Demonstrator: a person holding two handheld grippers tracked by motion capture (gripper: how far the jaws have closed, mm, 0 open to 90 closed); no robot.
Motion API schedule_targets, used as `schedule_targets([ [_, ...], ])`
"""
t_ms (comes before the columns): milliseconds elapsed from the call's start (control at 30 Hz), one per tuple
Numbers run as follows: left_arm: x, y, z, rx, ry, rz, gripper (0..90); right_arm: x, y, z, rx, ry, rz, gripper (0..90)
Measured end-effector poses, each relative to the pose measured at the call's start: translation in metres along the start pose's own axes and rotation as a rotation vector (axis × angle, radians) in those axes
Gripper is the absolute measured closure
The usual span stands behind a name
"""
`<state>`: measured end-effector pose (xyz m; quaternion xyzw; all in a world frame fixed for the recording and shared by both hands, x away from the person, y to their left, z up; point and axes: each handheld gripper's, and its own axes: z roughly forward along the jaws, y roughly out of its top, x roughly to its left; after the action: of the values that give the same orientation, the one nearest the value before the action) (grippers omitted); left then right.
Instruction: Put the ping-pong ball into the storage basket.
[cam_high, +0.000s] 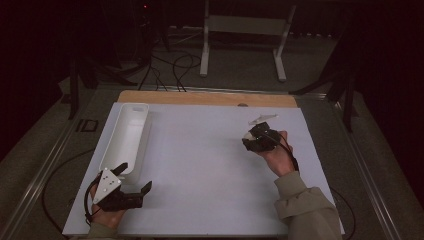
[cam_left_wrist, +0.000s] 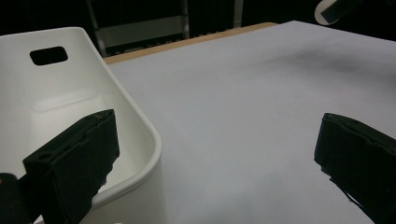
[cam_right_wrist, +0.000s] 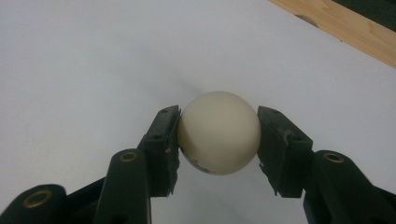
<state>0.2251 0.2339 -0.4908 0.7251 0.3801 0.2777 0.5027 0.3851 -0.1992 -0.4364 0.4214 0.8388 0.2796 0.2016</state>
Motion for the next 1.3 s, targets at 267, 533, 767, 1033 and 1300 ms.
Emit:
schedule_targets([
  [267, 0.000, 0.000, 0.000, 0.000, 0.000, 0.000, 0.4, 0.004, 0.003, -0.001, -0.006, 0.008, -0.006, 50.7],
  [533, 0.000, 0.000, 0.000, 0.000, 0.000, 0.001, 0.4, 0.010, 0.007, -0.001, -0.018, 0.023, -0.012, 50.7],
  [767, 0.000, 0.000, 0.000, 0.000, 0.000, 0.001, 0.4, 0.014, 0.009, 0.000, -0.022, 0.029, -0.021, 50.7],
  [1033, 0.000, 0.000, 0.000, 0.001, -0.001, 0.001, 0.4, 0.019, 0.012, 0.000, -0.028, 0.039, -0.026, 50.7],
  [1300, 0.000, 0.000, 0.000, 0.001, -0.002, 0.000, 0.4, 0.025, 0.017, 0.001, -0.035, 0.051, -0.031, 50.7],
])
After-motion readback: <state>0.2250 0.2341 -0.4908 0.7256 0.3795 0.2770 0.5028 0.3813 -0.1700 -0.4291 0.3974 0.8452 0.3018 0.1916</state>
